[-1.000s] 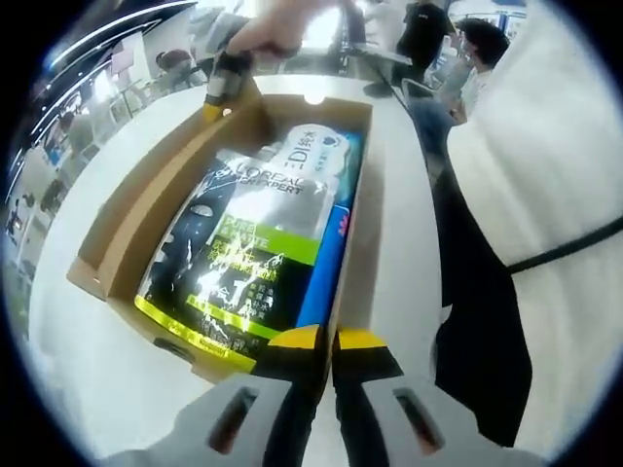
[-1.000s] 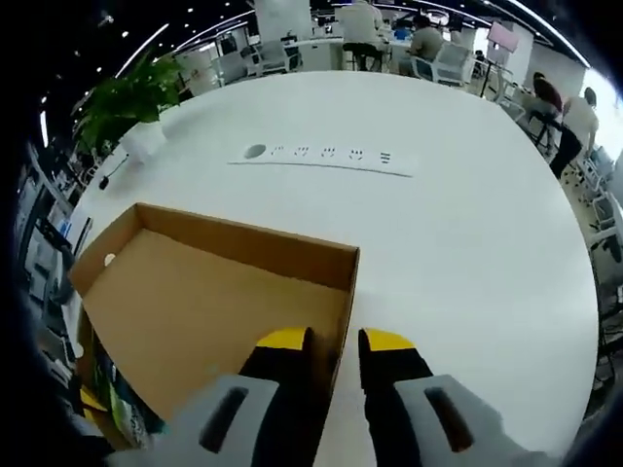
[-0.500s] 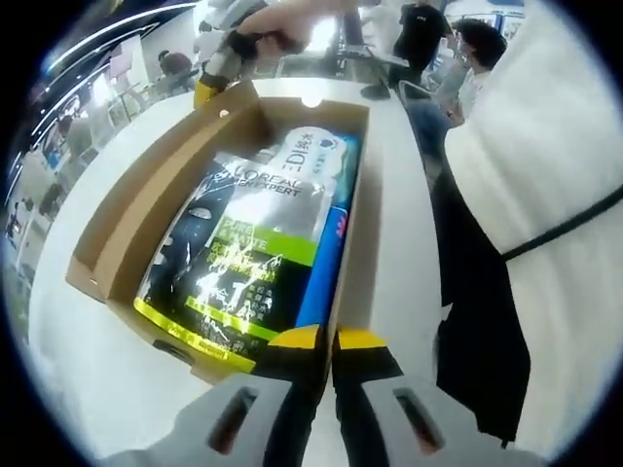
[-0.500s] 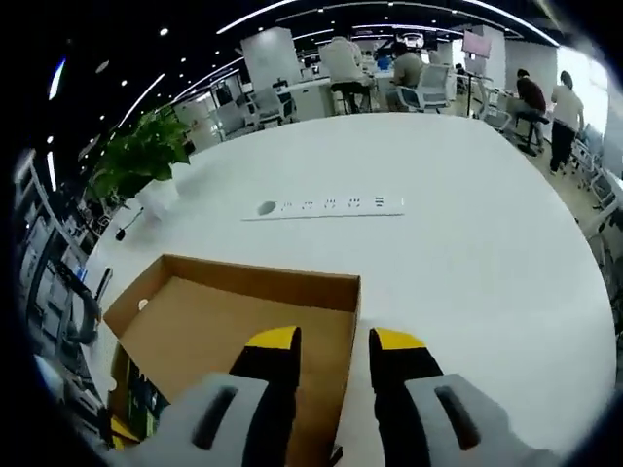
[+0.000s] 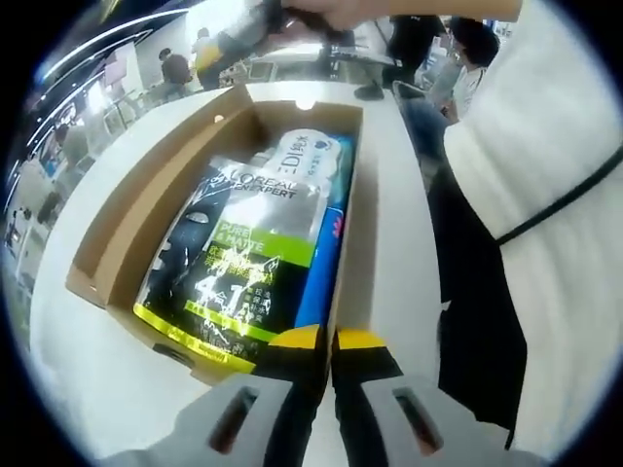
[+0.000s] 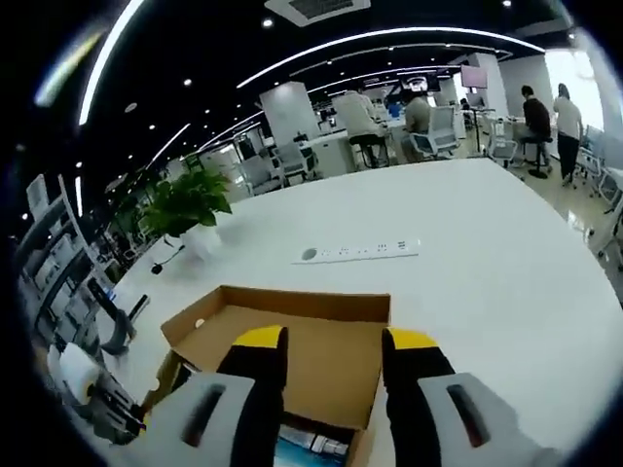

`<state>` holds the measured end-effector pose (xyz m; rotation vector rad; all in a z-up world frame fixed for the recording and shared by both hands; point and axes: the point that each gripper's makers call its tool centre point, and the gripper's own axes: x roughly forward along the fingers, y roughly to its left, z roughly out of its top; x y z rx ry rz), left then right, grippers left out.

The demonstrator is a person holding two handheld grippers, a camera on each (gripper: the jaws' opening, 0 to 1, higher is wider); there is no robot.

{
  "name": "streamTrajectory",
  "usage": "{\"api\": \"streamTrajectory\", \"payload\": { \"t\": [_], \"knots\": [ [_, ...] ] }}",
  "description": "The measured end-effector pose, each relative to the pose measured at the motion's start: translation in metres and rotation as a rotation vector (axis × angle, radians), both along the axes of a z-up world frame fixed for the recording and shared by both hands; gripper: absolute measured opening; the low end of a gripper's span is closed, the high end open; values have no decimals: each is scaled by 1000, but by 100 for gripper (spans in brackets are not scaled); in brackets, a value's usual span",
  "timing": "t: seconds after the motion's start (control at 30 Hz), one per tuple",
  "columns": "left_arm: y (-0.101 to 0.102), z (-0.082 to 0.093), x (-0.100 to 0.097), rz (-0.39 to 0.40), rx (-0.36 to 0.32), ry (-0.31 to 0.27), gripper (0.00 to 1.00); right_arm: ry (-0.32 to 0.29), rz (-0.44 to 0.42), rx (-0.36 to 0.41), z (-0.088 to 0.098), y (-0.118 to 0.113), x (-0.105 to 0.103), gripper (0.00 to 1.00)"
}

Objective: Operate the shoe box by opening the lid, removing the specified soft item, and placing it in the target area until the item is outside and the box remains undamaged.

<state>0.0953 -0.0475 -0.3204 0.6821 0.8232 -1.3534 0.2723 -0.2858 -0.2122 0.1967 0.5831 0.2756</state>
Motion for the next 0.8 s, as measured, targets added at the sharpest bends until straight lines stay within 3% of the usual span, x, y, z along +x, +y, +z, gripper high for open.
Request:
{"api": "streamTrajectory", "payload": {
  "t": [0.03, 0.17, 0.23, 0.47, 0.8],
  "knots": [
    [0, 0, 0, -1, 0, 0, 2, -6, 8, 10, 2, 1, -5, 42],
    [0, 0, 1, -7, -1, 12, 2, -37, 51, 167, 19, 10, -31, 42],
    [0, 0, 1, -10, -1, 12, 2, -48, 31, 216, 26, 6, -39, 43],
    [0, 0, 1, -7, -3, 11, 2, -70, 25, 237, 39, -7, -58, 49],
    [0, 1, 1, -7, -4, 16, 2, -94, -31, 259, 43, -26, -65, 50]
  ]
}}
